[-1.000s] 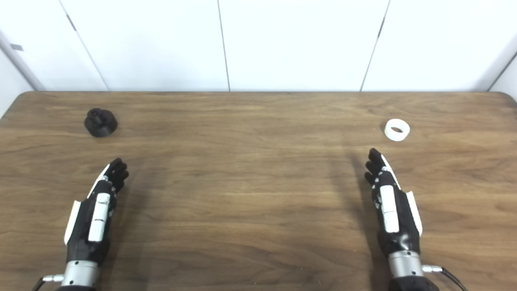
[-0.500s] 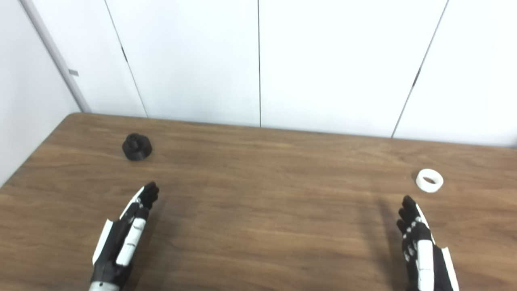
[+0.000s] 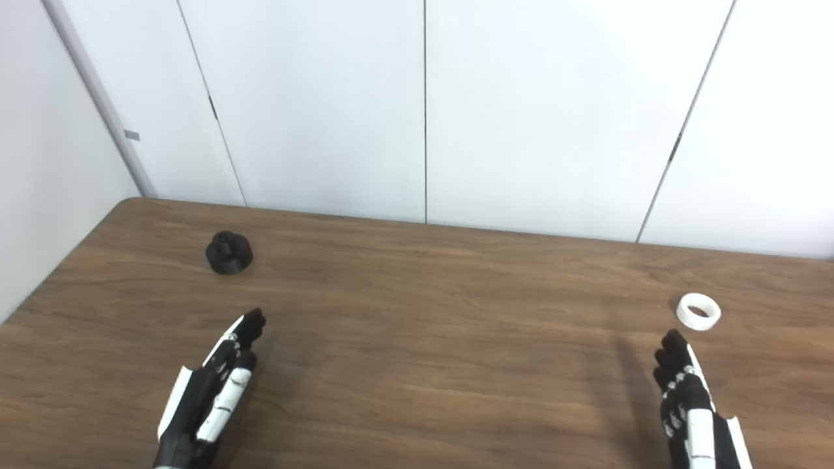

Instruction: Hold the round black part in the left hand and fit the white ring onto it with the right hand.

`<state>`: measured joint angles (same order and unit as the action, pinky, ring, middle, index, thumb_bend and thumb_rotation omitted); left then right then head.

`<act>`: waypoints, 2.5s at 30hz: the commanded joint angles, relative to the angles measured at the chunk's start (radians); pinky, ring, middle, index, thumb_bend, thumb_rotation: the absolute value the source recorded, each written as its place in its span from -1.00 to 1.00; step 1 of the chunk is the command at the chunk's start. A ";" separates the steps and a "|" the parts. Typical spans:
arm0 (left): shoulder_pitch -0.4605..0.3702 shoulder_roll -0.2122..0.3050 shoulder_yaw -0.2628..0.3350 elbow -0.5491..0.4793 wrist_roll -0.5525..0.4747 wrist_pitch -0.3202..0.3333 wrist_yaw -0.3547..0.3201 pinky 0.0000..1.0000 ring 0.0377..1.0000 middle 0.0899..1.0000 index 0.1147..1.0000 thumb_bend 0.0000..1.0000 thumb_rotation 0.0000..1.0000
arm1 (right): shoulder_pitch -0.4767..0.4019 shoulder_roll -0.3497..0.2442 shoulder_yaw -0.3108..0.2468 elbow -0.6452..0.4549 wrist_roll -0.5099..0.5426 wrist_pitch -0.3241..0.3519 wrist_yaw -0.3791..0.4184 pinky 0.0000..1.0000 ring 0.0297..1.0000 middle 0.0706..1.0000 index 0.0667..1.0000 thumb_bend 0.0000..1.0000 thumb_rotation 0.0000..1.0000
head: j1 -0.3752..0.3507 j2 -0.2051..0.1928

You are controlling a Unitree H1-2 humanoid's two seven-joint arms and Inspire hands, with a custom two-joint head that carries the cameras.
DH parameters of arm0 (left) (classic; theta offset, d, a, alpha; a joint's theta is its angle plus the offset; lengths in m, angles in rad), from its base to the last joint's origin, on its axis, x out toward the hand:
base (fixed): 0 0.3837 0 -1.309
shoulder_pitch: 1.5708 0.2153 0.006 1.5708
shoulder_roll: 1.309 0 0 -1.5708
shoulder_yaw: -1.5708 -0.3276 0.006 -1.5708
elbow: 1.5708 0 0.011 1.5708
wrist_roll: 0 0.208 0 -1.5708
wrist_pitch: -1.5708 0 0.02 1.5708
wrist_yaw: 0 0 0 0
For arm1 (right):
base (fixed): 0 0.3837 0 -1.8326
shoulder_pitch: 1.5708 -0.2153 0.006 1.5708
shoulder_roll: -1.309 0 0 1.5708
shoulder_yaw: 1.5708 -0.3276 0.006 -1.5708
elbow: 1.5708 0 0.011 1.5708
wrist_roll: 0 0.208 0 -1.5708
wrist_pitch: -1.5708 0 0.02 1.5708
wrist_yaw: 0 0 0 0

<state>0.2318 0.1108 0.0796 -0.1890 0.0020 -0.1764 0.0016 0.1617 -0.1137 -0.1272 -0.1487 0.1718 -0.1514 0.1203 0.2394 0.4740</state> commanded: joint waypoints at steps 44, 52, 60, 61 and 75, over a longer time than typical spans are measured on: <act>-0.487 0.329 0.081 0.191 0.517 0.461 0.105 0.97 0.95 0.83 0.68 0.79 -0.39 | 0.054 -0.015 -0.001 0.104 0.014 -0.033 0.004 0.96 0.93 0.93 0.90 -0.10 1.00 | 0.002 0.009; -0.583 0.350 0.044 0.357 0.522 0.439 0.141 1.00 0.92 0.82 0.63 0.79 -0.39 | 0.052 -0.015 0.002 0.109 0.013 -0.031 0.005 0.96 0.93 0.93 0.90 -0.08 1.00 | 0.001 0.008; -0.665 0.375 -0.020 0.474 0.528 0.486 0.120 1.00 0.91 0.80 0.55 0.88 -0.27 | 0.056 -0.016 0.001 0.112 0.015 -0.041 0.007 0.95 0.93 0.94 0.90 -0.10 1.00 | -0.003 0.010; -0.674 0.377 -0.025 0.485 0.525 0.493 0.116 1.00 0.92 0.81 0.56 0.88 -0.27 | 0.058 -0.016 0.002 0.108 0.013 -0.039 0.006 0.95 0.93 0.94 0.91 -0.11 1.00 | -0.003 0.010; -0.776 0.404 -0.110 0.648 0.532 0.527 0.112 1.00 0.99 0.85 0.61 0.89 -0.27 | 0.064 -0.010 0.002 0.103 0.004 -0.035 0.000 0.96 0.93 0.93 0.90 -0.05 1.00 | -0.009 0.010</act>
<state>-0.4831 0.4732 -0.0311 0.4666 0.5131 0.3612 0.0843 0.1635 -0.1327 -0.1270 -0.1363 0.1736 -0.1694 0.1186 0.2286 0.4832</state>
